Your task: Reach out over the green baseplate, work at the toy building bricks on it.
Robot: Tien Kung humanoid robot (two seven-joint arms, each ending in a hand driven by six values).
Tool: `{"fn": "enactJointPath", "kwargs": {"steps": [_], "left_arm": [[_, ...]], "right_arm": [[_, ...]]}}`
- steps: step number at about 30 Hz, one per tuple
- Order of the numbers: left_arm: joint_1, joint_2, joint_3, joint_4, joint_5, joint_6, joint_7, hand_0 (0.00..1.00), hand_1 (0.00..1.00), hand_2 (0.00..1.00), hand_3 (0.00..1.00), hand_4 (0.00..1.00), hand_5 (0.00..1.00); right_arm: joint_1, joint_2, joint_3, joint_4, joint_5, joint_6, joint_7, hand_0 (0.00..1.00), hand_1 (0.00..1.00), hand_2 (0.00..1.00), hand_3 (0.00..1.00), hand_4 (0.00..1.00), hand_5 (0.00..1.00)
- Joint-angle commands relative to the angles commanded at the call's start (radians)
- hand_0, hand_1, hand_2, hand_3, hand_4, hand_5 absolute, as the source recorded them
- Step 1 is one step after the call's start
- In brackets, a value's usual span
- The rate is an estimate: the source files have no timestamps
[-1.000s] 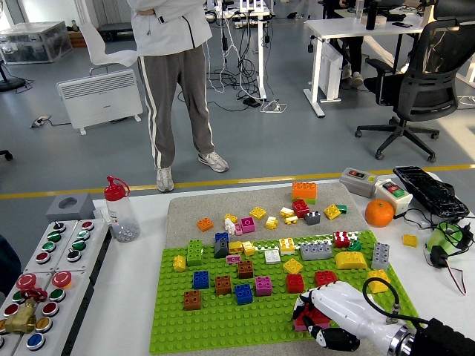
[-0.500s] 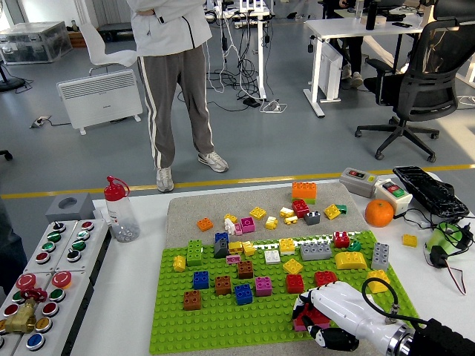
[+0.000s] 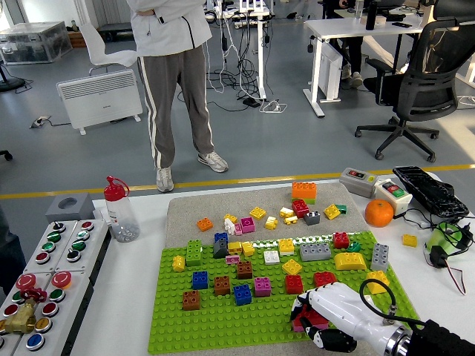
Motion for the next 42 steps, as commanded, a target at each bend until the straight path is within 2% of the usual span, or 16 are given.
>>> {"fn": "enactJointPath", "kwargs": {"steps": [42], "left_arm": [[-0.008,0.0,0.002,0.0,-0.009,-0.001,-0.003,0.662,0.611,0.566,0.454,0.235,0.998]], "right_arm": [[-0.011,0.0,0.018,0.008,-0.005,0.007,-0.007,0.562,0.629,0.621,0.578,0.347,0.164]]}}
